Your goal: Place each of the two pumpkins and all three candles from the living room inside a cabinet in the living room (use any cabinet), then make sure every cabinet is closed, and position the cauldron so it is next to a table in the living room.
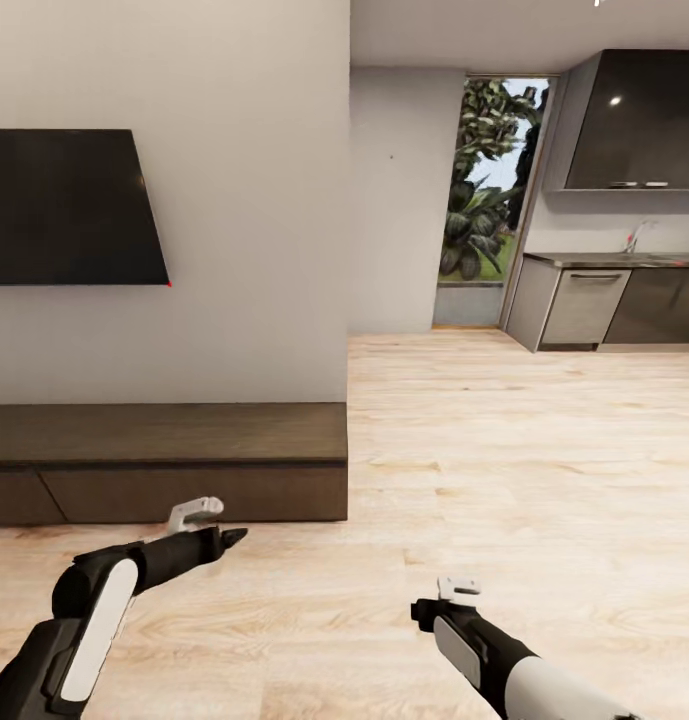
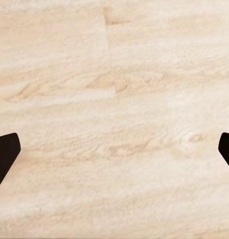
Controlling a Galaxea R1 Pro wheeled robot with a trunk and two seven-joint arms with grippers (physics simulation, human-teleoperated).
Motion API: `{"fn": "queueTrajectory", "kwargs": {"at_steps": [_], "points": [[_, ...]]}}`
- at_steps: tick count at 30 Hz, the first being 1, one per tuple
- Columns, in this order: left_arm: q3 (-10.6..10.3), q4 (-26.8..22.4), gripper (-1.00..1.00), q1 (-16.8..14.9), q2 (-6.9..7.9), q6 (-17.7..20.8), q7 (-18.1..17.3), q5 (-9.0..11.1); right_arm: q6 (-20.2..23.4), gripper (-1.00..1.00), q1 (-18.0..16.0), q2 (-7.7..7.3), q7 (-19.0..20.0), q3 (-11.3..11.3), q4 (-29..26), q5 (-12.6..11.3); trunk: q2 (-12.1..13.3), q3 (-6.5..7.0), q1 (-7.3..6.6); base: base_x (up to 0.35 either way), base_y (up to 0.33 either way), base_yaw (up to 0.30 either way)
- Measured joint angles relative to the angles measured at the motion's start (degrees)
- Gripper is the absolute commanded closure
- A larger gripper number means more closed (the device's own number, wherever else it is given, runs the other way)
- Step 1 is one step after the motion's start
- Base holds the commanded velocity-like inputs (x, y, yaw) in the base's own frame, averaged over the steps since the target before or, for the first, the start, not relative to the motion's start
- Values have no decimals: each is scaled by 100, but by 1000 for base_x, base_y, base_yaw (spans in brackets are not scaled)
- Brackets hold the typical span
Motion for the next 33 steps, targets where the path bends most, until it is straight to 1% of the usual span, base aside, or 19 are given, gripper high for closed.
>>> {"fn": "queueTrajectory", "kwargs": {"at_steps": [1, 2, 4, 5, 6, 7, 10, 12, 15, 17, 18, 19, 22, 23, 25, 26, 28, 31, 33], "points": [[8, 12, -100, 5, 186, 3, -677, 185, -5, -100, -3, 13, 10, 5, 3, 1, 0, 0, 0, 0, 0, 0], [9, 18, -100, 11, 313, 3, -1053, 297, -8, -100, -5, 16, 16, 6, 5, 2, 0, 0, 0, 0, 0, 0], [-17, 49, -100, 25, 890, -3, -2494, 820, -6, -100, -7, 22, 39, 10, -8, 8, 0, 0, 0, 0, 0, 0], [-27, 84, -100, 34, 1165, -3, -3105, 1060, 3, -100, -8, 24, 49, 11, -28, 10, 0, 0, 0, 0, 0, 0], [-34, 121, -100, 40, 1380, -3, -3569, 1238, 10, -100, -8, 25, 55, 12, -48, 12, 0, 0, 0, 0, 0, 0], [-38, 146, -100, 42, 1523, -4, -3874, 1352, 16, -100, -12, 29, 61, 12, -64, 16, 0, 0, 0, 0, 0, 0], [-48, 183, -100, 37, 1689, -3, -4239, 1521, 29, -100, -16, 37, 108, 13, -175, 17, 0, 0, 0, 0, 0, 0], [-52, 193, -100, 35, 1738, -1, -4353, 1593, 48, -100, -17, 42, 169, 11, -394, 13, 0, 0, 0, 0, 0, 0], [-43, 217, -100, 34, 1767, 0, -4416, 1698, 122, -100, -17, 44, 240, -11, -623, -33, 0, 0, 0, 0, 0, 0], [-12, 325, -100, 37, 1810, 0, -4442, 1943, 170, -100, -40, 45, 293, -57, -785, -94, 0, 0, 0, 0, 0, 0], [-6, 350, -100, 39, 1820, 0, -4444, 2008, 175, -100, -41, 45, 294, -73, -810, -114, 0, 0, 0, 0, 0, 0], [7, 405, -100, 44, 1833, 0, -4448, 2141, 182, -100, -42, 45, 296, -120, -840, -165, 0, 0, 0, 0, 0, 0], [99, 619, -100, 49, 1868, -1, -4453, 2482, 191, -100, -60, 45, 289, -356, -887, -401, 0, 0, 0, 0, 0, 0], [120, 644, -100, 49, 1871, 0, -4455, 2520, 178, -100, -62, 45, 291, -402, -891, -445, 0, 0, 0, 0, 0, 0], [208, 698, -100, 50, 1880, 0, -4460, 2612, 66, -100, -73, 47, 300, -572, -893, -565, 0, 0, 0, 0, 0, 0], [228, 708, -100, 50, 1883, 0, -4460, 2626, 2, -100, -78, 48, 298, -607, -890, -584, 0, 0, 0, 0, 0, 0], [261, 713, -100, 51, 1888, 0, -4462, 2654, -300, -100, -96, 56, 284, -693, -904, -638, 0, 0, 0, 0, 0, 0], [245, 685, -100, 51, 1891, 3, -4463, 2662, -536, -100, -123, 64, 282, -747, -911, -702, 0, 0, 0, 0, 0, 0], [236, 703, -100, 48, 1902, 6, -4463, 2666, -610, -100, -136, 67, 293, -755, -916, -735, 0, 0, 0, 0, 0, 0]]}}
